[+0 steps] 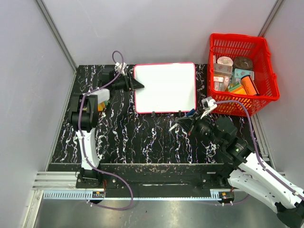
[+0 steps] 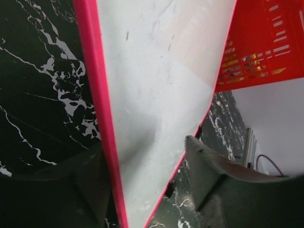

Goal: Write a sentence on the whiteboard
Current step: Move the whiteboard stand to the center of the board.

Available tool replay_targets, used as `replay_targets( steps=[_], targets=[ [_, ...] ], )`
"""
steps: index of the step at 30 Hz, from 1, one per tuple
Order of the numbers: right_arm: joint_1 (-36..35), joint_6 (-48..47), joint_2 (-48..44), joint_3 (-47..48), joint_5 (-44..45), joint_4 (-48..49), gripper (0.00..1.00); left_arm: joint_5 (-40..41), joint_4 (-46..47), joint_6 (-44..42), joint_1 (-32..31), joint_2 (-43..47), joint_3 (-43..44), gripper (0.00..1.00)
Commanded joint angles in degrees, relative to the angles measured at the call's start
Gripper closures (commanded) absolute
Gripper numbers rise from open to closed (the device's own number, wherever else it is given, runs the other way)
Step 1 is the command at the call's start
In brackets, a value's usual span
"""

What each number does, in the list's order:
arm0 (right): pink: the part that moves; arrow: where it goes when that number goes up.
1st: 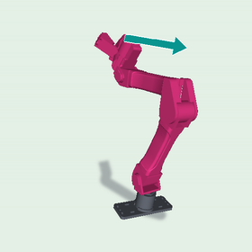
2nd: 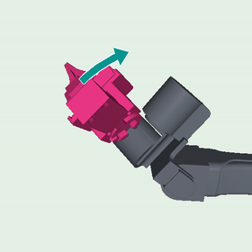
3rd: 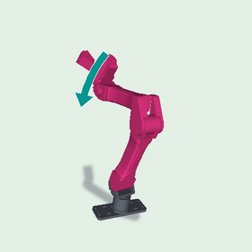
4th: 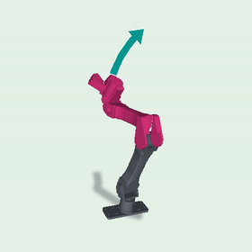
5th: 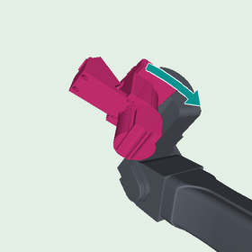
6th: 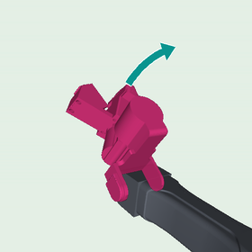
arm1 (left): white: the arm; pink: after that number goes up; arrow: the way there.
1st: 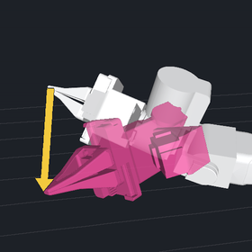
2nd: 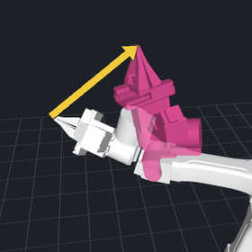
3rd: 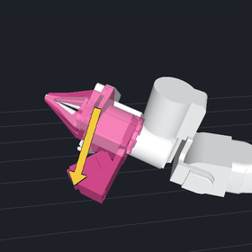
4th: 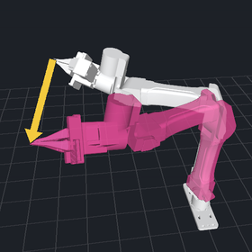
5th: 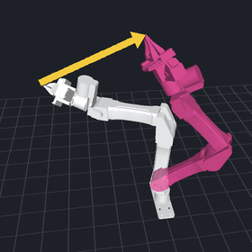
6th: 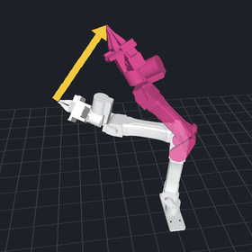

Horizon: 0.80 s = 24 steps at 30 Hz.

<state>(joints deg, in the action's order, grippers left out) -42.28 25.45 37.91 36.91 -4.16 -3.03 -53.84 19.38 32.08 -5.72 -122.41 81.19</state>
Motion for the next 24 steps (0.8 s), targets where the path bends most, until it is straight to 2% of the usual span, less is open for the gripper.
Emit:
replay_targets(
  steps=[1,2,3,6,7,9,10,19,24],
  targets=[
    [-0.26,-0.84,-2.84,-1.74,-1.11,2.49,1.00,-4.60,4.79,0.26,-0.09,-2.13,0.38,0.46],
    [-0.26,-0.84,-3.97,-2.01,-1.20,2.50,1.00,-5.04,7.14,1.75,-0.09,-2.31,0.03,0.50],
    [-0.26,-0.93,-4.51,-2.19,-1.11,2.50,1.00,-5.91,8.38,2.46,-0.09,-2.57,-1.02,0.61],
    [-0.26,-0.93,-6.00,-2.54,-1.20,2.50,1.00,-6.88,9.98,3.26,-0.09,-2.66,-1.99,0.76],
    [-0.17,-0.93,-6.01,-2.54,-1.11,2.50,1.00,-7.32,10.15,3.17,-0.09,-2.66,-2.00,0.84],
    [-0.26,-1.10,-6.01,-2.54,-1.11,2.24,1.00,-8.11,10.42,3.00,-0.09,-2.57,-2.52,0.92],
    [-0.26,-1.02,-5.92,-2.45,-1.11,2.15,1.00,-8.29,10.24,2.82,-0.09,-2.48,-2.79,0.99],
    [-0.17,-1.37,-6.27,-2.01,-1.37,1.80,1.00,-11.89,15.25,1.59,0.27,-0.20,-9.90,1.00],
    [-0.26,-1.46,-6.45,-2.01,-1.20,1.71,1.00,-15.50,24.54,4.83,0.44,1.91,-16.40,1.00]
  ],
)
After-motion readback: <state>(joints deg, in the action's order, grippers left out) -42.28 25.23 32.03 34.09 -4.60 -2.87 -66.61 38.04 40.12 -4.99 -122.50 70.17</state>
